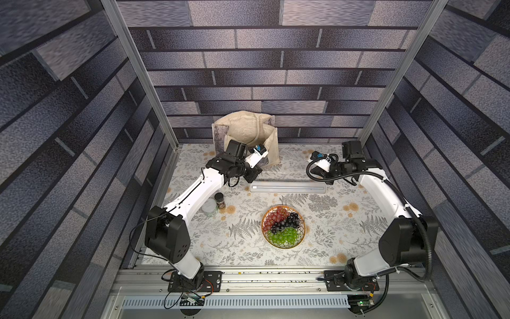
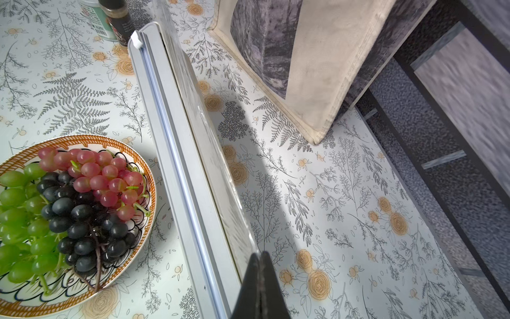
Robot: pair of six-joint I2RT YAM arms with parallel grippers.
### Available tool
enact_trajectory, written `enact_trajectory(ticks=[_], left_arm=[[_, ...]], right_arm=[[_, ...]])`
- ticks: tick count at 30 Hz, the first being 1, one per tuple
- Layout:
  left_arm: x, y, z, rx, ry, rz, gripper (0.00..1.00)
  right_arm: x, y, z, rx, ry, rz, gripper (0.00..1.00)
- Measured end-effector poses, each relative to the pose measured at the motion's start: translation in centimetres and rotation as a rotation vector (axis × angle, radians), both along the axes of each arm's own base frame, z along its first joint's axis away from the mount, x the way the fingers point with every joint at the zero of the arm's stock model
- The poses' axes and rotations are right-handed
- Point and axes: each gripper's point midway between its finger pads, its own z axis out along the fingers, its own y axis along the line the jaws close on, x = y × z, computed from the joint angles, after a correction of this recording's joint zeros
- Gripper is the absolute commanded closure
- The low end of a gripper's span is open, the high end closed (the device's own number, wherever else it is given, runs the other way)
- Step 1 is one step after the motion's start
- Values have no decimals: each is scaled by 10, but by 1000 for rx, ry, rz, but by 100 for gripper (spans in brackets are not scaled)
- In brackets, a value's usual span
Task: Wrap the plate with plastic wrap
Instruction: Pull the plastic wrap from the plastic wrap cutting box.
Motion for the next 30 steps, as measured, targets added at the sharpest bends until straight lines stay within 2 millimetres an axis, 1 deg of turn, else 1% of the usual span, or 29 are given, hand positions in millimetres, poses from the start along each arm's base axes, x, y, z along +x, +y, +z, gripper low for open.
enact_trajectory(ticks=[7, 17, 30], left_arm=[[-2, 1, 13, -13, -33, 2, 100], [-3, 1, 15, -9, -39, 5, 100], [-5, 2, 27, -18, -76, 9, 100]], right_arm=[[-1, 0, 12, 5, -42, -3, 100], [-1, -1, 19, 4, -67, -10, 100], [-4, -2, 31, 4, -105, -12, 100]])
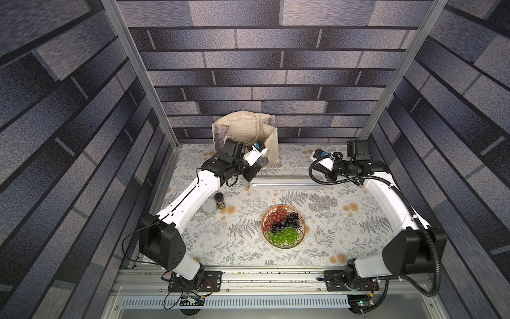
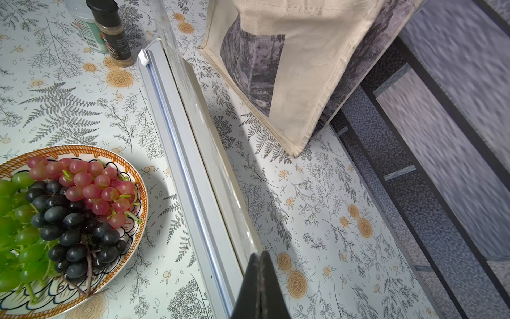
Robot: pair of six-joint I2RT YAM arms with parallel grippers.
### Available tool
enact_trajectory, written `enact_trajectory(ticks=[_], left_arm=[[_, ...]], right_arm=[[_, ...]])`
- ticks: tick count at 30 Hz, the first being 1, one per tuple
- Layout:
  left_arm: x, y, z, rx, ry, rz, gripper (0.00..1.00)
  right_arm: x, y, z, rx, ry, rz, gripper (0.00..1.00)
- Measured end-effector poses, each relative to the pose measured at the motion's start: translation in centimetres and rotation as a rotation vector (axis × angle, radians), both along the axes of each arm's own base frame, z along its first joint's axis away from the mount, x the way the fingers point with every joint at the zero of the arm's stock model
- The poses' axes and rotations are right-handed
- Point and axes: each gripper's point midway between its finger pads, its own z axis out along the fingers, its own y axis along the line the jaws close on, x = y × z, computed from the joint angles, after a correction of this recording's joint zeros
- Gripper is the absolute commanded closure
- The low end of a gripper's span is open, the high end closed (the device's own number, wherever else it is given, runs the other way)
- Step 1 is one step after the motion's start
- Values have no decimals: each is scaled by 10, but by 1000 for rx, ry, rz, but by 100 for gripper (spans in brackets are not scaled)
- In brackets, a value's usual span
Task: Wrap the plate with plastic wrap
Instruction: Pull the plastic wrap from the plastic wrap cutting box.
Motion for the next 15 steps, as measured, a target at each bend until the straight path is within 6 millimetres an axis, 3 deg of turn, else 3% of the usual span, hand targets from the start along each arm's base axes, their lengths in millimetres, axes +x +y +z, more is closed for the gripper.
enact_trajectory(ticks=[15], left_arm=[[1, 1, 0, 8, -7, 10, 100]], right_arm=[[1, 0, 6, 3, -24, 1, 100]])
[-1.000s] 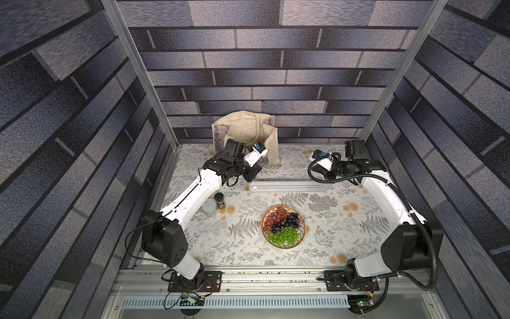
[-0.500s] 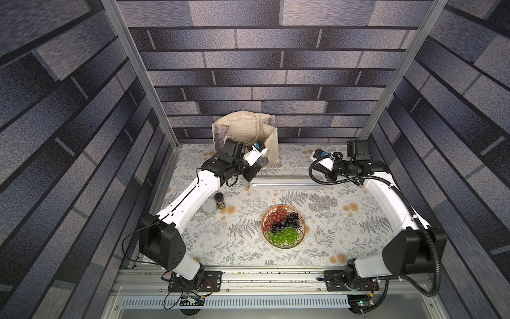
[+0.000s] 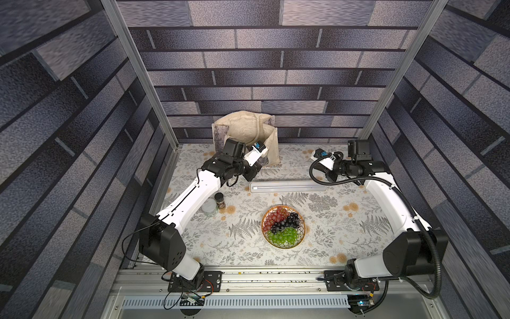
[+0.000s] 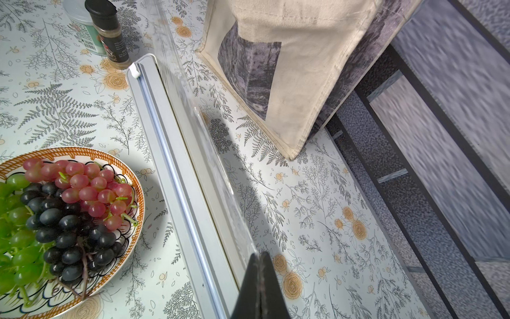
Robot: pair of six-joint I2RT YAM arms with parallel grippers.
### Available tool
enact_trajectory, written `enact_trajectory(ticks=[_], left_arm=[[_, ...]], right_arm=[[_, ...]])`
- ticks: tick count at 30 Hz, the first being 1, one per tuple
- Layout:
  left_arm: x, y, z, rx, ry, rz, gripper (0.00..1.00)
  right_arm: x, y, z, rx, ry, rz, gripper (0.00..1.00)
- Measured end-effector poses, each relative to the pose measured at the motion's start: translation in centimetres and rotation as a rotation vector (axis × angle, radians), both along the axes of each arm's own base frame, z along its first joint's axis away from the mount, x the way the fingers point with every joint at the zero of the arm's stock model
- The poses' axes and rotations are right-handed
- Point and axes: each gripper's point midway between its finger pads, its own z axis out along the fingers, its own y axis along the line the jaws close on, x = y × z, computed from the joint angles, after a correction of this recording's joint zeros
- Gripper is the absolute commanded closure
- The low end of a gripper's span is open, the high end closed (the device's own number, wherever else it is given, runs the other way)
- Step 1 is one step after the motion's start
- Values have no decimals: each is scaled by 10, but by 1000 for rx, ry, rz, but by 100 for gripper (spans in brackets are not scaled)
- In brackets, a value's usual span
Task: Wrap the plate with plastic wrap
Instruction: Pull the plastic wrap from the plastic wrap cutting box.
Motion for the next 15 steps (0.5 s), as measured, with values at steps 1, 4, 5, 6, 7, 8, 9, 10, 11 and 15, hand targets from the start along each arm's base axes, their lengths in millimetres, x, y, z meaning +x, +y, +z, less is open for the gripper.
enact_trajectory(ticks=[1, 4, 5, 6, 7, 8, 9, 10, 11, 15], left_arm=[[0, 0, 0, 0, -1, 1, 100], [1, -1, 1, 1, -6, 2, 100], [1, -1, 1, 1, -8, 3, 100], [1, -1, 2, 1, -10, 3, 100], [1, -1, 2, 0, -11, 3, 100], [1, -1, 3, -1, -14, 3, 100], [1, -1, 3, -2, -15, 3, 100], [1, -1, 3, -2, -16, 3, 100], [1, -1, 4, -3, -17, 3, 100], [1, 0, 6, -3, -22, 6, 100]], right_arm=[[0, 0, 0, 0, -1, 0, 100], [0, 0, 0, 0, -1, 0, 100], [0, 0, 0, 0, -1, 0, 100], [0, 0, 0, 0, -1, 0, 100], [0, 0, 0, 0, -1, 0, 100], [0, 0, 0, 0, -1, 0, 100], [0, 0, 0, 0, -1, 0, 100], [0, 0, 0, 0, -1, 0, 100], [0, 0, 0, 0, -1, 0, 100], [0, 0, 0, 0, -1, 0, 100]])
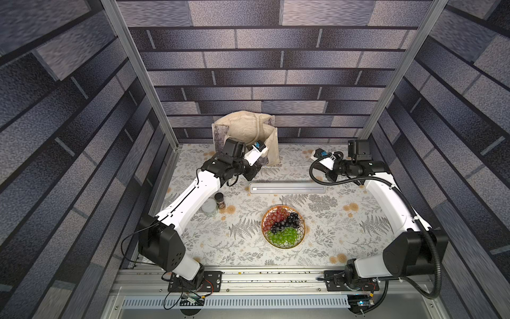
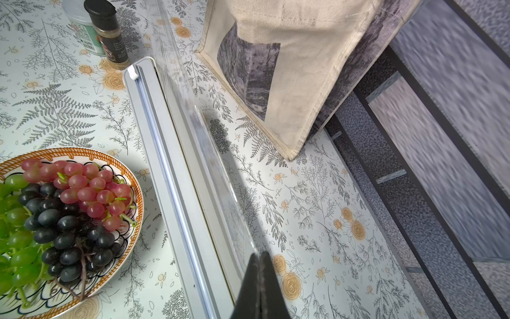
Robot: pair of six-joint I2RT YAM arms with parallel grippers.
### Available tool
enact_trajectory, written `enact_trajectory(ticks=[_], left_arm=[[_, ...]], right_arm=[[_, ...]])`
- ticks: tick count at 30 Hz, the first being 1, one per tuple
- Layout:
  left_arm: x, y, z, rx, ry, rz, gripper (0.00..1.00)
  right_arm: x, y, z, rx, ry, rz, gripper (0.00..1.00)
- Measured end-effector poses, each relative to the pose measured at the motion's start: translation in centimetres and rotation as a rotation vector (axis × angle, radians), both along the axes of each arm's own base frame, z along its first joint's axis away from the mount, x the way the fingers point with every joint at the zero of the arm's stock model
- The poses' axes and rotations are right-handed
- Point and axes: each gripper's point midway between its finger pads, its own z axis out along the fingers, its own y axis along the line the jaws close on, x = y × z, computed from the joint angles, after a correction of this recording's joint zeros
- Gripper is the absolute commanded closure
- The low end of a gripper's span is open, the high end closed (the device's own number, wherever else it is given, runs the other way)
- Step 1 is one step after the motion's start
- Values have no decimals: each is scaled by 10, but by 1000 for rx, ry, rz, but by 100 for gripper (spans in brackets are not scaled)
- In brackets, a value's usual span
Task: Wrap the plate with plastic wrap
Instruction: Pull the plastic wrap from the plastic wrap cutting box.
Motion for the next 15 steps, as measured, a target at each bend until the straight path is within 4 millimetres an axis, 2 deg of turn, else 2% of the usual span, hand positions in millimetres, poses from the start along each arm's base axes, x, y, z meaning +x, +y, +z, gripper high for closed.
enact_trajectory(ticks=[15], left_arm=[[2, 1, 3, 1, -12, 13, 100]], right_arm=[[3, 0, 7, 7, -31, -4, 100]])
